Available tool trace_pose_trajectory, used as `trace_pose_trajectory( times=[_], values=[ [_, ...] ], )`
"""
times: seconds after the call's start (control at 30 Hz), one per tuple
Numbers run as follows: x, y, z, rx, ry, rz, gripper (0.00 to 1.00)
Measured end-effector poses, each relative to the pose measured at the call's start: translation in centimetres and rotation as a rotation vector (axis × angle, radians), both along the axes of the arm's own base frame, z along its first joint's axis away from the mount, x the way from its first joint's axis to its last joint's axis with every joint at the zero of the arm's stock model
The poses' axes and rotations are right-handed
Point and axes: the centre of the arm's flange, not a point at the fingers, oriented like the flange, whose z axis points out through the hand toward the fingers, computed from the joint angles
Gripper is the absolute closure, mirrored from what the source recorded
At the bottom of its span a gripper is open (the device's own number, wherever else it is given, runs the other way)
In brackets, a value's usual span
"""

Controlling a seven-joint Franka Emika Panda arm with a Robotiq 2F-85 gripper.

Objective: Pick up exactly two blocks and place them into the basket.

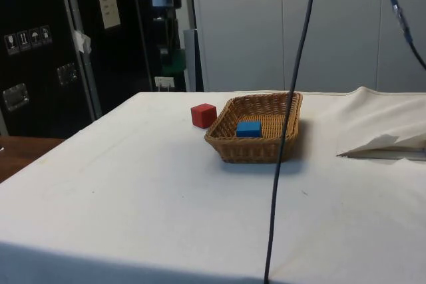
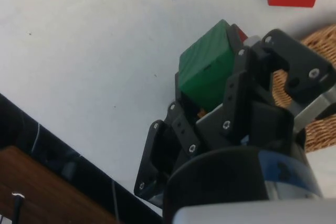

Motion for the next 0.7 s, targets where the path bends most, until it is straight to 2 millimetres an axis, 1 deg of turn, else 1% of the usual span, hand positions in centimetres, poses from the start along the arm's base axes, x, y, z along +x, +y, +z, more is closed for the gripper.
trace_pose_trajectory(
  times=[0.6, 0.7],
  values=[
    [-3.3, 0.5, -0.3, -0.016, -0.041, -0.001, 0.99],
    [-4.1, 0.4, -0.5, -0.022, -0.045, -0.003, 0.99]
  ],
)
